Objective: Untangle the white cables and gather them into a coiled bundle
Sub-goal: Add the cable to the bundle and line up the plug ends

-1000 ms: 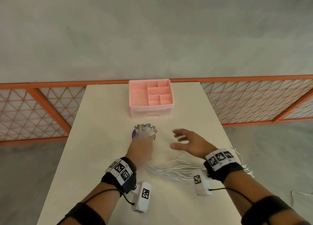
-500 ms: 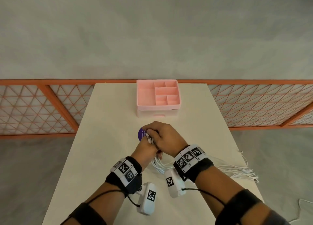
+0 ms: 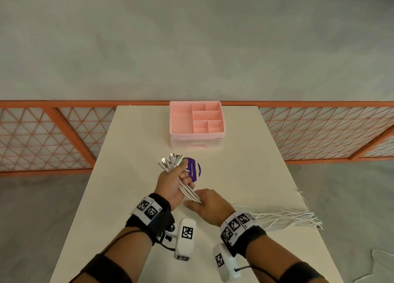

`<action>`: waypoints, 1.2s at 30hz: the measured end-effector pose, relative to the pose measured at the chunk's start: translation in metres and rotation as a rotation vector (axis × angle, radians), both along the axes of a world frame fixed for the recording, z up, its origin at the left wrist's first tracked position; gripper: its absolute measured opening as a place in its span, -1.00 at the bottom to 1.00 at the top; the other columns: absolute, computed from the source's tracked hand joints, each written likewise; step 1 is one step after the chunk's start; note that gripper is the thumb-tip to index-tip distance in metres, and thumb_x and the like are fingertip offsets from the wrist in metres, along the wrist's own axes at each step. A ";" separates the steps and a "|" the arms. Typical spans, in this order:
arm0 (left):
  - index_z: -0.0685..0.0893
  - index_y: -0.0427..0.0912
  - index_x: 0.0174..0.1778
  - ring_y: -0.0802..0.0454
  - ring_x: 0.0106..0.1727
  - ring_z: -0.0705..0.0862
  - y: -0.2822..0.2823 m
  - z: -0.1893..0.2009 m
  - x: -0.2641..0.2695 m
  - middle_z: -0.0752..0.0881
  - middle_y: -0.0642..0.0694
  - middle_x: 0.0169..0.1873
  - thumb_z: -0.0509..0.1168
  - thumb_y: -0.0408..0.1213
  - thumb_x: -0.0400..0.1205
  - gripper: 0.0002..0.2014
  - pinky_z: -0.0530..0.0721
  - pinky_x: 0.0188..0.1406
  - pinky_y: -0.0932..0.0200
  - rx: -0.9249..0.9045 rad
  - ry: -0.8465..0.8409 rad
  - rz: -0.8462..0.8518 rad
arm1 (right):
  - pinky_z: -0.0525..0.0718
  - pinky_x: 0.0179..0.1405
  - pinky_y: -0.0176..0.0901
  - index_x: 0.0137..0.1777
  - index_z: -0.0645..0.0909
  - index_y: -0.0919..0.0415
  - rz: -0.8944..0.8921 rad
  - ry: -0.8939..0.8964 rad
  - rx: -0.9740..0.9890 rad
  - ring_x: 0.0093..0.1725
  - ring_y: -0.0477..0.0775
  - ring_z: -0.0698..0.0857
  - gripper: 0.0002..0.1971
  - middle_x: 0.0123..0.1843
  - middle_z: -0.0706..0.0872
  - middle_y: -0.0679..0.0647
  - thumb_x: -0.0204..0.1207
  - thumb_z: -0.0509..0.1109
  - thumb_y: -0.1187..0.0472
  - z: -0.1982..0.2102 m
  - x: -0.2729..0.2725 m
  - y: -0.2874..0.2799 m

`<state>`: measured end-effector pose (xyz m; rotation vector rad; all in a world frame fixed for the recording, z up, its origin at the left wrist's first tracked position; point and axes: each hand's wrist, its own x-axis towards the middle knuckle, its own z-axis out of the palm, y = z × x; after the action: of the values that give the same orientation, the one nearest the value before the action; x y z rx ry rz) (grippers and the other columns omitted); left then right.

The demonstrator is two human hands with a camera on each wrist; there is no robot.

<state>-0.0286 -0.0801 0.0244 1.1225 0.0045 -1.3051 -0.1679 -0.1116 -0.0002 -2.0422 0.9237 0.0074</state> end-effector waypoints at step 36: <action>0.60 -0.08 -0.56 -0.09 -0.47 0.61 0.019 0.021 -0.027 0.70 -0.17 -0.51 0.30 -0.17 0.70 -0.56 0.66 -0.23 -0.01 -0.225 -0.756 -0.798 | 0.52 -0.44 -0.22 -0.27 0.63 0.06 0.186 0.097 -0.077 -0.46 -0.07 0.57 -0.87 -0.43 0.63 -0.05 0.40 0.51 0.26 0.110 -0.040 -0.075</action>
<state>-0.0555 -0.0606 0.0456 1.4145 -1.2227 -1.4153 -0.2074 -0.1863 0.1100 -2.2099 0.8003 0.1755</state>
